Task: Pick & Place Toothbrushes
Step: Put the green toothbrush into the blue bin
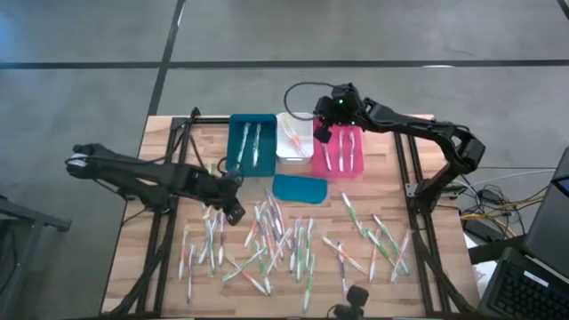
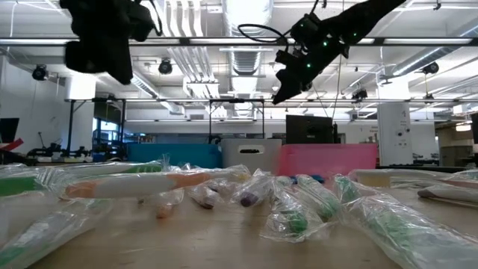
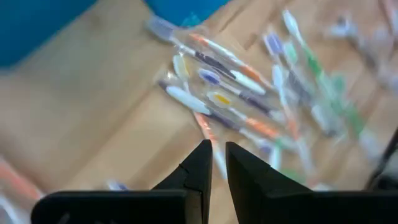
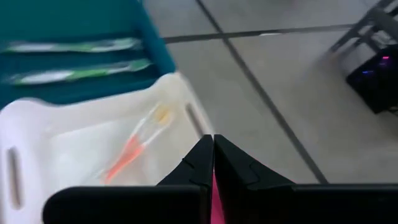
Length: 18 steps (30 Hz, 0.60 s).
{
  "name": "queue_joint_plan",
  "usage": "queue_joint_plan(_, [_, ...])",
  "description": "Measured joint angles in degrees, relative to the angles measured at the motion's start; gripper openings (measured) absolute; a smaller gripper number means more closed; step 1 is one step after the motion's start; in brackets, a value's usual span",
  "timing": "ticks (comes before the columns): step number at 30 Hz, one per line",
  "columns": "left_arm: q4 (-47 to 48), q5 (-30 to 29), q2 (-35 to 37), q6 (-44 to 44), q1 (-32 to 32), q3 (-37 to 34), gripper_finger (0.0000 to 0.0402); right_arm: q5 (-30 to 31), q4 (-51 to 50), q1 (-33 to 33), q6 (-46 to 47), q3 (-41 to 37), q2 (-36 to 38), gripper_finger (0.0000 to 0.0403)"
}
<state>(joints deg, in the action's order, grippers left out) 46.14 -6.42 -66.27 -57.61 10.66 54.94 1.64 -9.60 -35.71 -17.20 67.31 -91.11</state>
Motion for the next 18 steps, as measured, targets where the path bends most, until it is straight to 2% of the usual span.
queue_joint_plan(5, [5.5, -1.1, -2.0, -20.3, 2.7, 3.1, 0.0038, -0.2, 0.0, -2.8, 2.3, 2.8, 0.0, 0.0008])
queue_joint_plan(11, [6.4, 1.5, -6.1, -36.2, 8.1, 3.2, 0.0006, -0.1, -1.2, -5.8, 2.2, 3.2, 0.0, 0.0008])
queue_joint_plan(18, [5.7, 5.6, -10.5, -51.2, 15.3, 4.5, 0.0007, -0.1, 0.1, -8.9, 3.6, 3.4, 0.0, 0.0008])
